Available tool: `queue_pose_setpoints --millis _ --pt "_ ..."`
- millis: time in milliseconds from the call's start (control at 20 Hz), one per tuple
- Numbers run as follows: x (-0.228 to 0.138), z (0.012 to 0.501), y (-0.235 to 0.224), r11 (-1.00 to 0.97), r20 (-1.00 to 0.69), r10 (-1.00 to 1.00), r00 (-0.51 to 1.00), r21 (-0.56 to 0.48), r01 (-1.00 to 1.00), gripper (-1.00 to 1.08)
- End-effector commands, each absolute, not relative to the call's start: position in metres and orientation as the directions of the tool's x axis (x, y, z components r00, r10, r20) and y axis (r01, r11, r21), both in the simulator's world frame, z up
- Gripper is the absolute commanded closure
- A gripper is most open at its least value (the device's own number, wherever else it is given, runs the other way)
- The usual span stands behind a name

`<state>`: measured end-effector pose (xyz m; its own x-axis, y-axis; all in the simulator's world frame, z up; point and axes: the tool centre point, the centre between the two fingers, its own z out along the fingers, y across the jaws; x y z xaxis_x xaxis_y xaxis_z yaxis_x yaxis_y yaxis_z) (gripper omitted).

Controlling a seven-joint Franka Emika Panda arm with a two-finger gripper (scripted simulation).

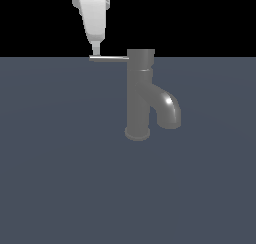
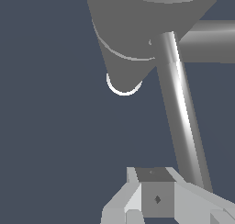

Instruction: Turn on the faucet by rotating a designated handle.

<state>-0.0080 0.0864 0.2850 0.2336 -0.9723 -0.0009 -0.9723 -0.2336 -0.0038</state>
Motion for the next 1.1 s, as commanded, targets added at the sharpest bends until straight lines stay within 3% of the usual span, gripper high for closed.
queue_pose_setpoints --millis 0,1050 --pt "-0.017 0.285 0.082 -0.231 0.0 -0.973 0.231 0.0 -0.973 1.08" --pt "-0.065 0.285 0.06 -0.234 -0.001 -0.972 0.234 -0.003 -0.972 1.08"
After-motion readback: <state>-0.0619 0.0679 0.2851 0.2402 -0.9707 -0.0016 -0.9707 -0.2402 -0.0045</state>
